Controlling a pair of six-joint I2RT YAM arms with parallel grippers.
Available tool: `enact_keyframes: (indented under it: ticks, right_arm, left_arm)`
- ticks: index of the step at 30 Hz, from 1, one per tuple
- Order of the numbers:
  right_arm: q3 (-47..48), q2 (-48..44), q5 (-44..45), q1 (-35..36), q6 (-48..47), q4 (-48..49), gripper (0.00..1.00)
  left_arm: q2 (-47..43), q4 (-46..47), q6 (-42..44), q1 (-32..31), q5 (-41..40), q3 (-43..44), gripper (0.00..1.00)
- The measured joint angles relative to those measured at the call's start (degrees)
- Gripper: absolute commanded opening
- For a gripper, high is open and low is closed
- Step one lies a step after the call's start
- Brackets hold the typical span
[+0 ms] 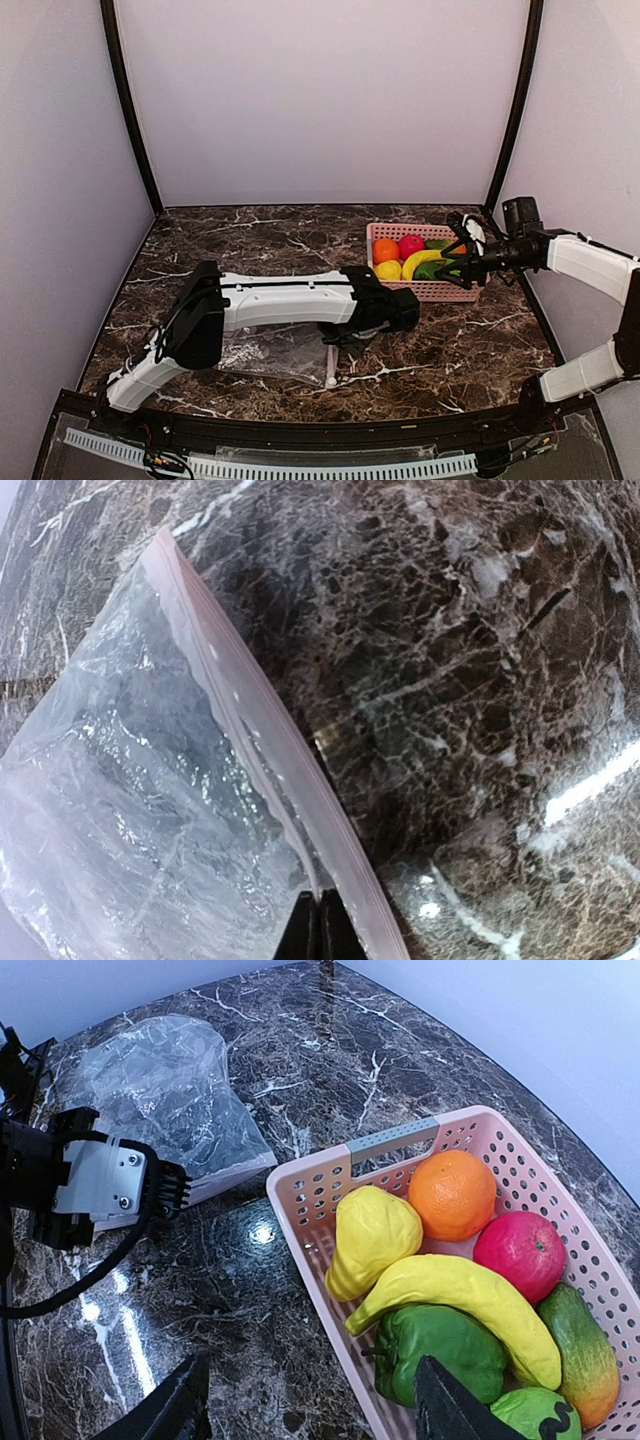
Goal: Place the food in the zip-top bag and seal the zipper
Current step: Pick up the zipper food storage bag at the center of the board, then pass from the left arm to the right
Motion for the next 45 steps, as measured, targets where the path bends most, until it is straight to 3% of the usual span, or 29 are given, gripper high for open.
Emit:
enact_keyframes:
  ticks: [7,11,15,21,27,34,37,40,43,45]
  right_arm:
    - [0.0,-0.1,-1.1,0.0,2.3,0.1,0.65]
    - [1.9,1.0,-1.8,2.4,10.5,0.8,0.66]
    - [9.2,6.6,-1.7,9.0,19.8,1.0,0.68]
    - [25.2,18.7,-3.2,18.2,30.6,-0.4,0.67]
    - [35.3,25.1,-3.9,23.6,40.5,0.6,0.69]
    - [43.3,33.6,-2.5,29.3,50.3,1.8,0.67]
    - [43.5,36.8,-2.0,30.0,53.5,1.6,0.63]
    - [43.5,39.6,-2.0,30.0,56.3,1.3,0.51]
    - [44.0,41.6,-2.5,30.0,58.8,1.2,0.45]
    - [45.0,42.6,-3.1,29.9,59.7,1.2,0.31]
  left_arm:
    - [-0.8,-4.2,-0.6,0.7,-3.6,0.6,0.01]
    - [-8.1,-3.4,-0.9,2.6,-4.1,-7.0,0.01]
    - [-24.5,4.4,-1.0,7.3,-3.7,-19.1,0.01]
    - [-40.3,19.3,-0.7,12.6,-4.1,-30.4,0.01]
    - [-44.1,32.8,-0.3,11.8,-4.2,-37.8,0.01]
    - [-44.1,40.1,-1.7,11.6,-3.7,-40.9,0.01]
    - [-44.1,42.5,-2.5,11.6,-3.5,-41.5,0.01]
    - [-44.1,44.1,-2.8,11.6,-3.3,-41.7,0.01]
    - [-44.2,45.0,-3.0,11.6,-3.2,-41.7,0.01]
    - [-44.3,45.3,-3.0,11.6,-3.2,-41.7,0.01]
